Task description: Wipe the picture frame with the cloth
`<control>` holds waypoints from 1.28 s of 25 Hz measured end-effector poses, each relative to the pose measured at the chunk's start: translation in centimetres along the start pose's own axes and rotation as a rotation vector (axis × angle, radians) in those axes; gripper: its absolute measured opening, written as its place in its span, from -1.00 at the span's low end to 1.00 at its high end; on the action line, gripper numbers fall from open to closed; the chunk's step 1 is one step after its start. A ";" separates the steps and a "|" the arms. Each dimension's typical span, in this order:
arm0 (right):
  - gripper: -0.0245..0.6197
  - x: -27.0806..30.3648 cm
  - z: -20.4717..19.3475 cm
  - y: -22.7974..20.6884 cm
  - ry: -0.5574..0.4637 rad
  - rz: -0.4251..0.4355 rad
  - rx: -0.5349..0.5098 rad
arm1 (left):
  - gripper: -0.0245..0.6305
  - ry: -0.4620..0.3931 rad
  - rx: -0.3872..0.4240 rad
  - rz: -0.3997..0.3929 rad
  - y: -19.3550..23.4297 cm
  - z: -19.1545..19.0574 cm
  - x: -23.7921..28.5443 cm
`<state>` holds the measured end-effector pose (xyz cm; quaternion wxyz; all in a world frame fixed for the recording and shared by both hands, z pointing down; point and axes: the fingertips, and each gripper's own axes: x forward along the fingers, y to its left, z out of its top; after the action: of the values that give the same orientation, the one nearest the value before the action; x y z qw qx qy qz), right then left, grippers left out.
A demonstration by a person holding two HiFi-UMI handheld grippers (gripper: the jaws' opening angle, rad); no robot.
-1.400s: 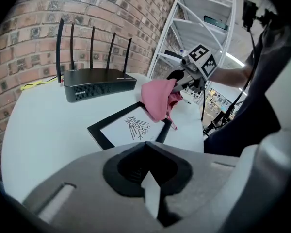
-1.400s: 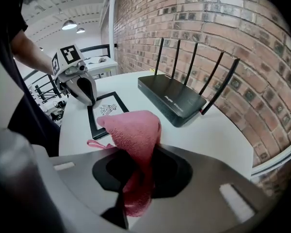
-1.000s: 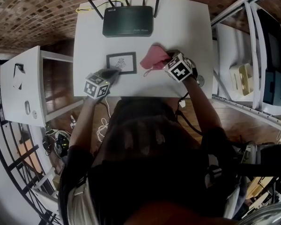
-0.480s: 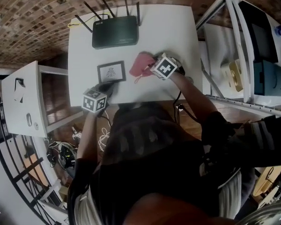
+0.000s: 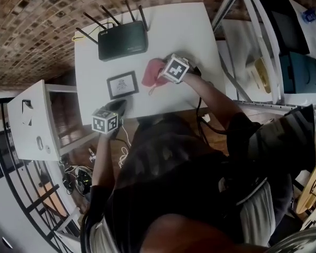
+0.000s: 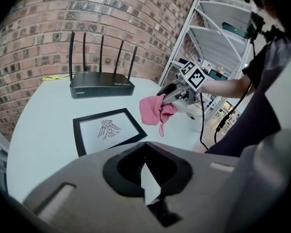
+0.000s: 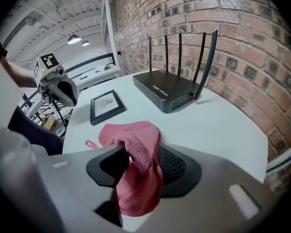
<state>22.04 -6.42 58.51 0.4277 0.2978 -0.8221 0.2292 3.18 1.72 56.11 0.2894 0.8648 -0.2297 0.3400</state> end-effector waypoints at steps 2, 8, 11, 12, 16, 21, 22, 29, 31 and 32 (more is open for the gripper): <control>-0.31 -0.5 0.1 -0.2 0.002 0.002 -0.002 | -0.92 -0.021 -0.011 0.003 0.0 0.9 0.0; -0.16 -2.2 1.4 -1.5 -0.012 -0.009 0.009 | -0.92 -0.078 0.011 -0.036 -1.6 3.4 0.7; -0.15 -2.9 1.4 -1.4 -0.008 -0.015 0.018 | -0.92 -0.089 0.001 -0.042 -1.8 3.0 0.4; -0.15 -3.2 1.4 -1.3 -0.013 -0.013 0.019 | -0.92 -0.097 -0.009 -0.042 -1.8 2.8 0.1; -0.15 -4.8 2.2 -0.7 -0.068 -0.002 0.027 | -0.92 -0.142 -0.059 -0.040 -2.0 1.8 -0.7; -0.24 -6.4 4.1 1.0 -0.131 -0.005 0.049 | -0.92 -0.196 -0.090 -0.076 -1.1 1.0 -2.0; -0.31 -6.6 4.4 1.4 -0.141 -0.013 0.055 | -0.92 -0.203 -0.096 -0.083 -0.9 0.6 -2.4; -0.92 -7.0 5.2 5.4 -0.214 -0.024 0.101 | -0.92 -0.242 -0.145 -0.098 0.1 -2.5 -4.6; -0.92 -6.9 5.4 7.2 -0.234 -0.001 0.115 | -0.92 -0.262 -0.161 -0.108 0.2 -2.8 -5.1; -0.92 -6.6 5.3 8.2 -0.236 0.011 0.126 | -0.92 -0.276 -0.171 -0.109 0.3 -3.0 -5.5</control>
<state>16.42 -1.97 49.14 0.3073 0.3442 -0.8523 0.2462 -1.97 4.61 54.07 0.3456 0.8866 -0.2483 0.1811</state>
